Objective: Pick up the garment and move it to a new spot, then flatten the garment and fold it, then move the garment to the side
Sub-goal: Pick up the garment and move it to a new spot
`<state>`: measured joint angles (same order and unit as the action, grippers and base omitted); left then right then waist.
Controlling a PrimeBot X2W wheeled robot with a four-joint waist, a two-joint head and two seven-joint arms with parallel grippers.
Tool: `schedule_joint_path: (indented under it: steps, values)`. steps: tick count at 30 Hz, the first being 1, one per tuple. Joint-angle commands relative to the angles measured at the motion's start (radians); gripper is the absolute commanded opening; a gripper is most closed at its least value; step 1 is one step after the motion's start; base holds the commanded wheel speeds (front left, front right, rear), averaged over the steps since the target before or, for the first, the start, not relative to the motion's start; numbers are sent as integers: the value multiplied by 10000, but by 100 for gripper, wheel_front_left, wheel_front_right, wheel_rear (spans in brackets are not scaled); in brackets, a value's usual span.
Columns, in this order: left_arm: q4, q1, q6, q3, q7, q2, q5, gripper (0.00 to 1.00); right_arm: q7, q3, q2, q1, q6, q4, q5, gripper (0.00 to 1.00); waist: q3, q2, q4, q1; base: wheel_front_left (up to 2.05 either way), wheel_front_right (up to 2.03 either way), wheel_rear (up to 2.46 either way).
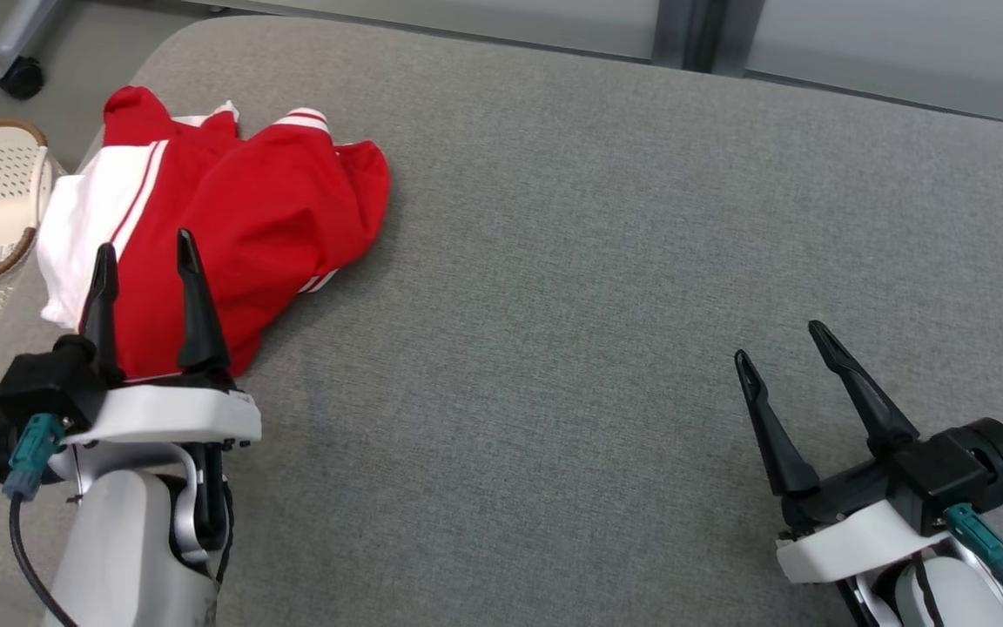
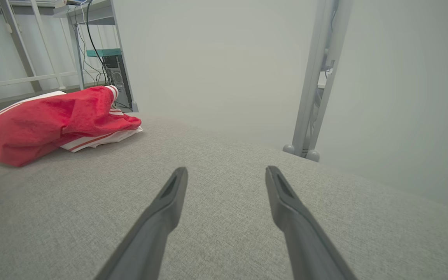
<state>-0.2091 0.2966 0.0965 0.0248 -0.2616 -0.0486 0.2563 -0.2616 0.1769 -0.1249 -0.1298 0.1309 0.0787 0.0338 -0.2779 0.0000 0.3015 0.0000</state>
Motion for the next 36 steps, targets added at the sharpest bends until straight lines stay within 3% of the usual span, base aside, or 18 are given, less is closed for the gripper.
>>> schedule_joint_path:
  steps: [1, 11, 23, 28, 29, 30, 36]
  values:
    - [-541, 515, -46, 223, -39, -38, 123, 100, -59, 72, -86, -179, -3, -63, -57, 100, -234, 0, -244, 0, 0, 0, 0]
    - [-3800, 2840, -438, 937, 41, -270, 456, 100, -59, 137, -272, -479, -3, -147, -120, 100, -846, 0, -729, 0, 0, 0, 0]
    - [-7326, 4923, -582, 768, 2539, -1193, 693, 100, -59, 179, -93, -892, -3, -139, 95, 100, -1436, 0, -1226, 0, 0, 0, 0]
    - [-7949, 5221, -417, 651, 2679, -1375, 586, 100, -59, 110, 27, -978, -3, -126, 171, 100, -1455, 0, -1345, 0, 0, 0, 0]
    - [-8044, 5258, -426, 637, 2662, -1391, 589, 29, -59, 103, 47, -980, -3, -110, 196, 100, -1446, 0, -1361, 0, 0, 0, 0]
    - [-8098, 5305, -424, 632, 2557, -1413, 597, 0, -59, 100, 70, -984, -3, -99, 202, 100, -1435, 0, -1378, 0, 0, 0, 0]
    - [-8003, 5329, -511, 634, 1181, -1517, 610, 0, -59, 127, 222, -888, -3, 24, 282, 100, -1099, 0, -1483, 0, 0, 0, 0]
